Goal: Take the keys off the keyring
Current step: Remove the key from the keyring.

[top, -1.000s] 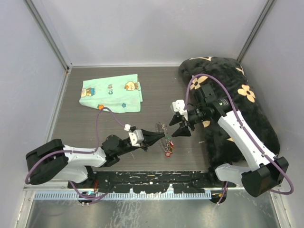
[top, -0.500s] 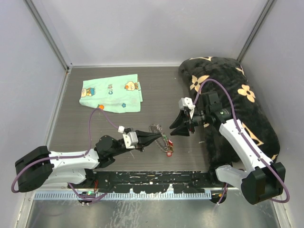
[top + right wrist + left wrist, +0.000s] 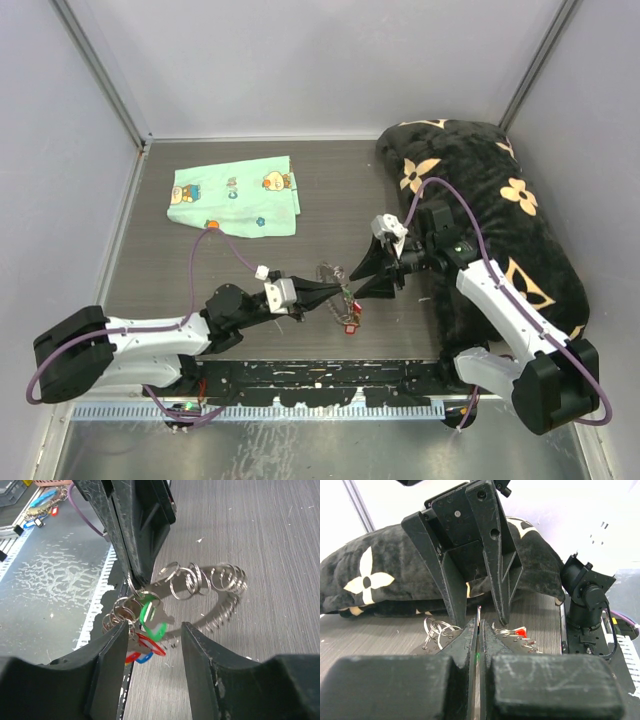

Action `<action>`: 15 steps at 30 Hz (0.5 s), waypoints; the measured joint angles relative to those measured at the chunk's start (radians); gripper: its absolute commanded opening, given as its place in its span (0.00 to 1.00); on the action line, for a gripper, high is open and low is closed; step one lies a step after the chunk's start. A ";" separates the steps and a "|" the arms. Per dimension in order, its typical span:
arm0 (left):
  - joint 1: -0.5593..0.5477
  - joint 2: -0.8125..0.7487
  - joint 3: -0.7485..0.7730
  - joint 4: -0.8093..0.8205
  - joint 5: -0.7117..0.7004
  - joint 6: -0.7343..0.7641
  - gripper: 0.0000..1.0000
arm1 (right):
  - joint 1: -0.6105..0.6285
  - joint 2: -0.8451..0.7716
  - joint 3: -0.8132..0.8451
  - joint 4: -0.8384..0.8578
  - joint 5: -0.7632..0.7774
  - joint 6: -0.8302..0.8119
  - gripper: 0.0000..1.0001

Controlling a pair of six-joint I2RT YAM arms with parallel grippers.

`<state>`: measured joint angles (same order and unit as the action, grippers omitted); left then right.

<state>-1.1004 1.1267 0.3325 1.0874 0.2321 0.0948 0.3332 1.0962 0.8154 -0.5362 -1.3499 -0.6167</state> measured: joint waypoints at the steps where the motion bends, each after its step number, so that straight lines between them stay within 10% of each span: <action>1: 0.000 0.005 0.000 0.000 0.000 0.000 0.00 | 0.006 -0.002 -0.002 0.004 -0.003 0.000 0.53; 15: 0.000 0.026 0.008 0.003 0.000 0.000 0.00 | 0.060 -0.003 -0.036 0.034 -0.005 0.002 0.47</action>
<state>-1.1004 1.1526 0.3405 1.0904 0.2325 0.0944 0.3927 1.0927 0.7792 -0.5018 -1.3544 -0.6144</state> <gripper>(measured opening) 0.009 0.411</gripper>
